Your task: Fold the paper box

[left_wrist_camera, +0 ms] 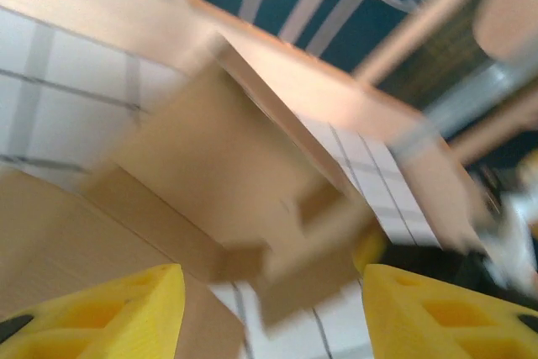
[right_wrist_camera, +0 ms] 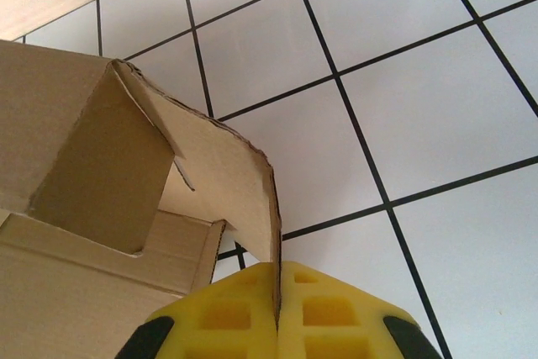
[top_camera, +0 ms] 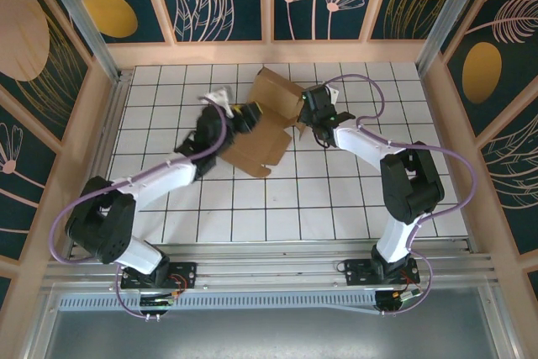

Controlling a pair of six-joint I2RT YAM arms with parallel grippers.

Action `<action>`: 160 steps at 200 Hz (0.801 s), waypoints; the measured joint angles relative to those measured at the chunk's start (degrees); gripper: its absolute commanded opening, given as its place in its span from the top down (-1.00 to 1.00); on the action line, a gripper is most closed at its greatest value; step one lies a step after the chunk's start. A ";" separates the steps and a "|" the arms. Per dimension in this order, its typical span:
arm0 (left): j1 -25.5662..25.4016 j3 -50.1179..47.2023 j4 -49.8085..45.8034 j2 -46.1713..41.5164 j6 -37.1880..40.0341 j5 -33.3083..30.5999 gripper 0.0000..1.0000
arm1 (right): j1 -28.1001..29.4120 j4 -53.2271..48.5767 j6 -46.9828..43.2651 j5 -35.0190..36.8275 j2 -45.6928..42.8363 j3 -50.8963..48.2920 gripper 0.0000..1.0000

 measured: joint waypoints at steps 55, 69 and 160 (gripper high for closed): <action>14.60 17.20 -18.58 15.50 6.32 6.08 -0.38 | 0.42 -2.93 -6.05 -0.22 0.00 1.73 1.00; 16.74 20.68 -21.68 22.18 8.41 8.92 -0.41 | 0.50 -3.48 -10.62 -0.57 0.00 2.21 1.00; 17.20 19.28 -24.39 31.54 13.57 23.23 -0.08 | 0.50 -10.75 -24.33 0.92 8.48 17.31 1.00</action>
